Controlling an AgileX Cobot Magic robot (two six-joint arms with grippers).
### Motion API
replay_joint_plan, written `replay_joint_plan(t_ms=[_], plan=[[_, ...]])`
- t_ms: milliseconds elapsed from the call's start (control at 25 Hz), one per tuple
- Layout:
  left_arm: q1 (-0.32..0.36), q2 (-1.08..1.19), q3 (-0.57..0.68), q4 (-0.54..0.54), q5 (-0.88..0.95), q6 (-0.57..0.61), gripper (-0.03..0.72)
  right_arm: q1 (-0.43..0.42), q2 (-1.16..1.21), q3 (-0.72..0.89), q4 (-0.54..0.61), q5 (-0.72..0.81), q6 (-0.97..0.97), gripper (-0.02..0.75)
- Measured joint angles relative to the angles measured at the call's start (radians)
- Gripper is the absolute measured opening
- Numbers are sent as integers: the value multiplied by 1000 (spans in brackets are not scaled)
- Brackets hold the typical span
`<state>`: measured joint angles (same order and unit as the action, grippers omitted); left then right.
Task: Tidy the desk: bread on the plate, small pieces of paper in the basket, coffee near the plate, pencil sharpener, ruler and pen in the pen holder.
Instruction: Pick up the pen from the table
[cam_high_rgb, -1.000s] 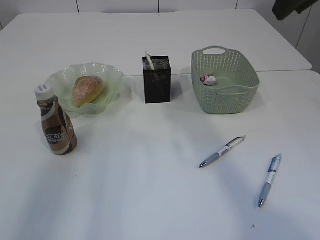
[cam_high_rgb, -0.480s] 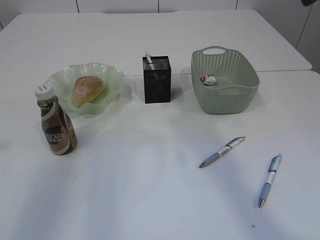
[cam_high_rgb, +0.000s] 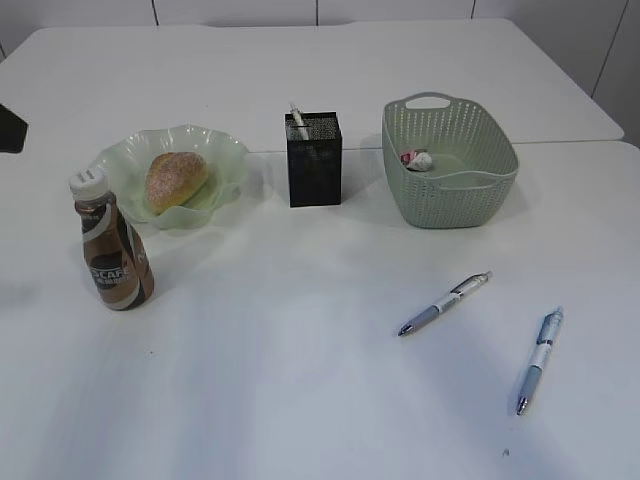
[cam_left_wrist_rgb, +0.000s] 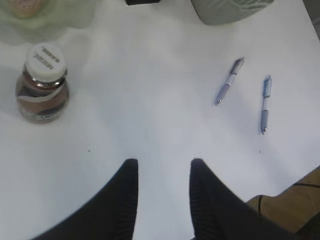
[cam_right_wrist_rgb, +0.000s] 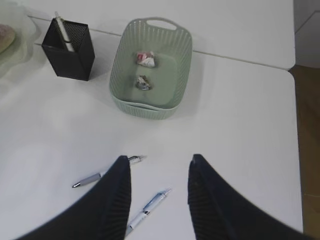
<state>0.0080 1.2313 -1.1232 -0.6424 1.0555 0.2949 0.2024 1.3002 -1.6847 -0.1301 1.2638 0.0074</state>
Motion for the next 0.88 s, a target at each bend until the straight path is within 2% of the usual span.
replay_joint_plan(t_ms=[360, 640, 880], plan=[[-119, 0, 0, 0, -33, 32, 240, 0, -15, 14, -81, 0, 36, 318], [-195, 22, 0, 0, -53, 39, 240, -1, -15, 75, -202, 1, 93, 317], [-281, 91, 0, 0, -82, 41, 240, -46, -15, 75, -193, 1, 99, 318]])
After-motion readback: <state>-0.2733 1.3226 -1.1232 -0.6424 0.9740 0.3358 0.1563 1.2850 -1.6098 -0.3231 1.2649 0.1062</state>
